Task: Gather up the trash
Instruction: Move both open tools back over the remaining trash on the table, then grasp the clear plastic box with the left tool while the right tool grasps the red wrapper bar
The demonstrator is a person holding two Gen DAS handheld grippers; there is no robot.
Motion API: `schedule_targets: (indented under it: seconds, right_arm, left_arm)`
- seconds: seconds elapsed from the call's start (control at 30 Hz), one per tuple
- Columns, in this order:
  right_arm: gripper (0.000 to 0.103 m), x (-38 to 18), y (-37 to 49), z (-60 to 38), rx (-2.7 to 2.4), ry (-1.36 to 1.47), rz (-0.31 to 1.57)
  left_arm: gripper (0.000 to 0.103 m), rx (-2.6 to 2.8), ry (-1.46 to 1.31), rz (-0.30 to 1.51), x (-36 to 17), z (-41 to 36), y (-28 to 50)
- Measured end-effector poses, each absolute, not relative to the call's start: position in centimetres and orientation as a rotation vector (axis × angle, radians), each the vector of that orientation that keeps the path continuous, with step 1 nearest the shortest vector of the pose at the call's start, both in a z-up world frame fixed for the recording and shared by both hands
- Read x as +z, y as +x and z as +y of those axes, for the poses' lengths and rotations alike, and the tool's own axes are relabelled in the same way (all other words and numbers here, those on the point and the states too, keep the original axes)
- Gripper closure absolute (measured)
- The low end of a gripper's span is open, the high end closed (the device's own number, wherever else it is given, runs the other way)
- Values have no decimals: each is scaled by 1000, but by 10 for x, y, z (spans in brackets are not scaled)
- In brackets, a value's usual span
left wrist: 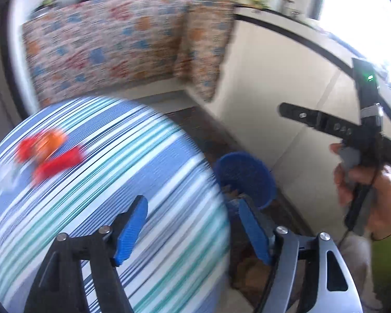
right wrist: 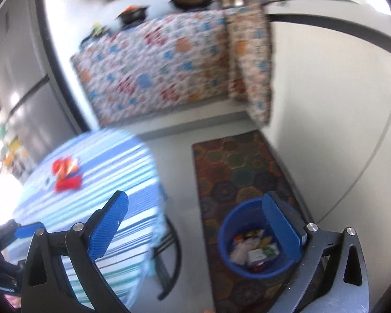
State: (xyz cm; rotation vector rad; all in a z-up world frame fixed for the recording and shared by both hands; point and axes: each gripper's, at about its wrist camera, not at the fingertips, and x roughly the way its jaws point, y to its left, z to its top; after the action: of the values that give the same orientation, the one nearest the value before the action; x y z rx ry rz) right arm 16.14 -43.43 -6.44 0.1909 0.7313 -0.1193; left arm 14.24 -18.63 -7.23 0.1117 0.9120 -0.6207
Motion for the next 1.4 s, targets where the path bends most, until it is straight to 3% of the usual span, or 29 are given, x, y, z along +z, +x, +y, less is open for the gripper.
schedule_targets:
  seconds: [0.2,0.47,0.63,0.83,1.4]
  right_arm:
    - [0,-111,187,-327,23,135,811]
    - [0,-179,226,-230,96,23,912]
    - [0,-199,242,-211,98,-59,938]
    - [0,-204,248,-214,108,-49,955]
    - [0,-205,248,-212,102,-55,954]
  left_arm:
    - [28,-335,79,917,-122,-80,155]
    - [28,-103,-6,957,-167,0,202]
    - [28,-28,9,947,-173,11,214]
    - [17,49,-16,954,-174,5,234]
    - [17,544,-252,957,-144,8,392]
